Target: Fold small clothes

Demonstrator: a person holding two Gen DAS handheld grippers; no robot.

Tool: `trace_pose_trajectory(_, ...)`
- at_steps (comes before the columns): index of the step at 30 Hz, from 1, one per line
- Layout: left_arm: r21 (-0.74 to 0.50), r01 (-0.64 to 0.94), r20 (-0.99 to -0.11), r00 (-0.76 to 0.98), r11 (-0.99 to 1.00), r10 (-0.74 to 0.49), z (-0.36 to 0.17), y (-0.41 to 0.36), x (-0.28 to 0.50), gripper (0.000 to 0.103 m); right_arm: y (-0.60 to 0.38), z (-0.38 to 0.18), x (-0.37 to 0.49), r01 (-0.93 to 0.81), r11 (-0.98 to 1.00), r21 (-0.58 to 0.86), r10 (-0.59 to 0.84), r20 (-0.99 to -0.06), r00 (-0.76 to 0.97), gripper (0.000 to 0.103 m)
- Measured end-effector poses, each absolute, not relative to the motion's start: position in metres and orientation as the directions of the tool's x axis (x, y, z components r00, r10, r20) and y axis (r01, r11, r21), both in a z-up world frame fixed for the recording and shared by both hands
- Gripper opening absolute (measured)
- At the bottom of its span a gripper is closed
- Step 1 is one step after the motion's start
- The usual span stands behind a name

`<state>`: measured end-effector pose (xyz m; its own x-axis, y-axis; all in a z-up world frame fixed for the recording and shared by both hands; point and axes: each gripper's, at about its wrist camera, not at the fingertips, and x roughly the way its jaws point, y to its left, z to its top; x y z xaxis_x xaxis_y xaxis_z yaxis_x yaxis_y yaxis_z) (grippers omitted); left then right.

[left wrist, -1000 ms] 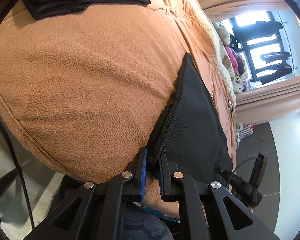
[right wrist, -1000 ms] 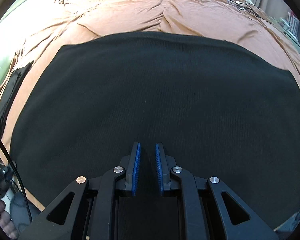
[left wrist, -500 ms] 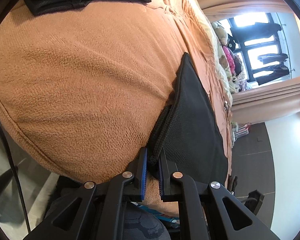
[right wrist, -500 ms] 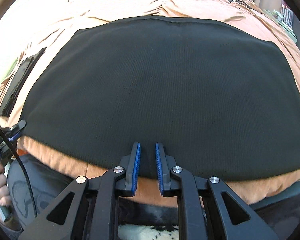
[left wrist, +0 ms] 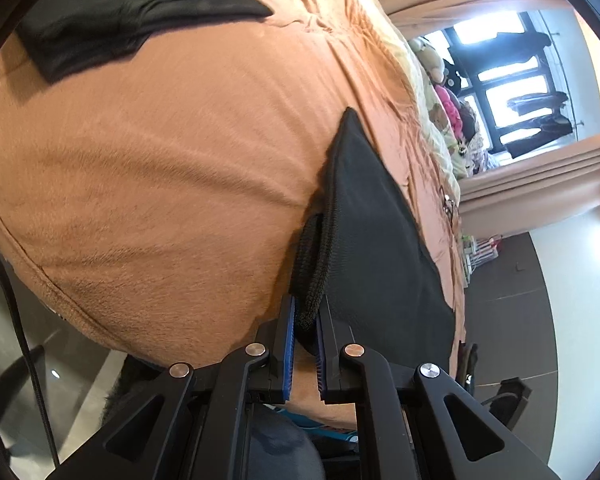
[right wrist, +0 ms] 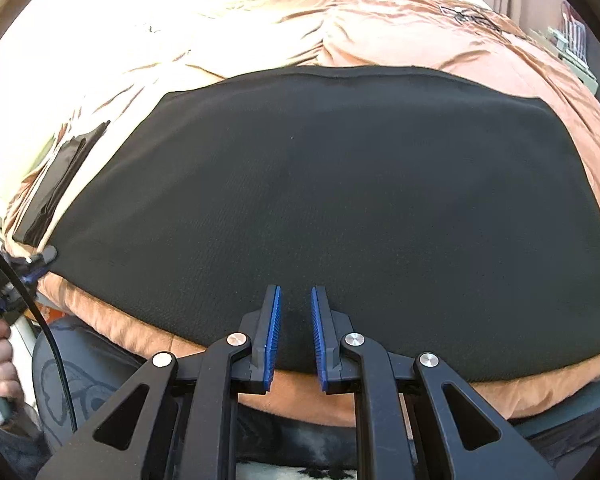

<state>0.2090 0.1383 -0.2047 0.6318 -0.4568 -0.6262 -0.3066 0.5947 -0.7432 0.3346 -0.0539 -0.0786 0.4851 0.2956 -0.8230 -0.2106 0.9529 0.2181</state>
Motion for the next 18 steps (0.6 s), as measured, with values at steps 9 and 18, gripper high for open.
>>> trace_pose_trajectory(9, -0.77, -0.212, -0.569, 0.655, 0.602, -0.498, -0.155, 0.12, 0.221, 0.008, -0.072, -0.068, 0.332, -0.205, 0.93, 0.305, 0.367, -0.77, 0.522, 0.011)
trace_pose_trajectory(18, -0.762, -0.108, -0.534, 0.663, 0.639, -0.525, -0.109, 0.093, 0.24, 0.008, -0.086, -0.082, 0.329, -0.201, 0.896, 0.396, 0.441, -0.744, 0.501, 0.011)
